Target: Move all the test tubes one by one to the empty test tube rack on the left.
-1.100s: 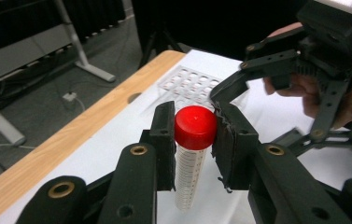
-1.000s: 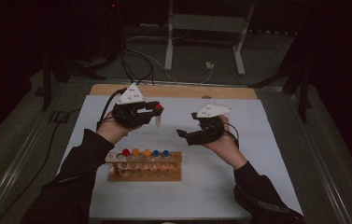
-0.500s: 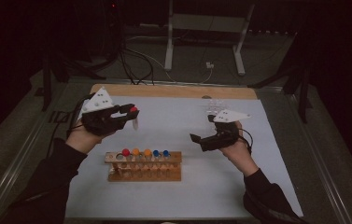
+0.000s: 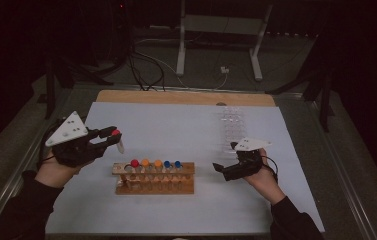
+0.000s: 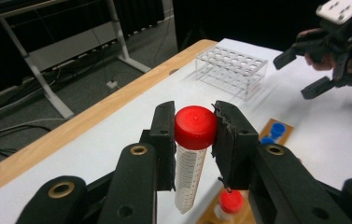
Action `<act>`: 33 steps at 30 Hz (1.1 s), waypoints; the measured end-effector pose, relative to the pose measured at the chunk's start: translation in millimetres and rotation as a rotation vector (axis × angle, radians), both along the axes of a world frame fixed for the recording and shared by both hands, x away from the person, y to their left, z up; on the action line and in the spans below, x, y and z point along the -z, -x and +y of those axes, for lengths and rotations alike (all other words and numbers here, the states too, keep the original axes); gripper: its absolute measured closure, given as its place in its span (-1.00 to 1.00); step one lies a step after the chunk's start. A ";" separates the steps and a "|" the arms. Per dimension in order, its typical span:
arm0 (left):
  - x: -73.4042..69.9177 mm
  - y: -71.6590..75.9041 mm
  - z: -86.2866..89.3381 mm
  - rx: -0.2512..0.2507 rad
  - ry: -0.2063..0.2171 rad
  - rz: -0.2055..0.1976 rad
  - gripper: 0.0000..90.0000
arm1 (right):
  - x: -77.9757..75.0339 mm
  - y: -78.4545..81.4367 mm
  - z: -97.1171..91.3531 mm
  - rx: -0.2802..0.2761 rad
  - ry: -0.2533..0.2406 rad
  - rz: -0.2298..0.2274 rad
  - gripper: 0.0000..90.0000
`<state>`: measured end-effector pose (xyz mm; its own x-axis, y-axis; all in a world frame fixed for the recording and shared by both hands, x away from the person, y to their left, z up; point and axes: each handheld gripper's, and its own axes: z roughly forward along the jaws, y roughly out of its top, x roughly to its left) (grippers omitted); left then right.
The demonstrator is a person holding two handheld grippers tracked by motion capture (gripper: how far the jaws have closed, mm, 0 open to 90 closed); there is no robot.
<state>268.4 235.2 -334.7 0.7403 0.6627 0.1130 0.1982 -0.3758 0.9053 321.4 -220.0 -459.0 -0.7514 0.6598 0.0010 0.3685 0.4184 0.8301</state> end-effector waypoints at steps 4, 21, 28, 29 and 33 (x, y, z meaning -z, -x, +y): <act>5.1 10.4 0.2 0.010 0.007 0.008 0.59 | 10.3 9.8 -4.9 -0.007 0.021 0.023 -1.00; 52.2 4.5 -4.8 0.032 0.043 0.086 0.59 | 33.0 36.7 -33.9 0.005 0.038 0.068 -1.00; 74.0 -2.8 -4.6 0.015 0.052 0.128 0.59 | 31.6 42.7 -40.0 0.024 0.015 0.066 -1.00; 76.7 -3.4 -4.8 0.015 0.049 0.132 0.59 | 31.6 43.0 -40.5 0.023 0.013 0.063 -1.00; 87.2 -5.5 -6.3 0.012 0.041 0.150 0.59 | 31.9 43.7 -40.6 0.018 0.015 0.064 -1.00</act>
<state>273.8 229.0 -421.9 0.7545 0.6557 -0.0269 0.3286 -0.3419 0.8804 277.7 -260.7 -490.9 -0.7380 0.6738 0.0385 0.4281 0.4233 0.7985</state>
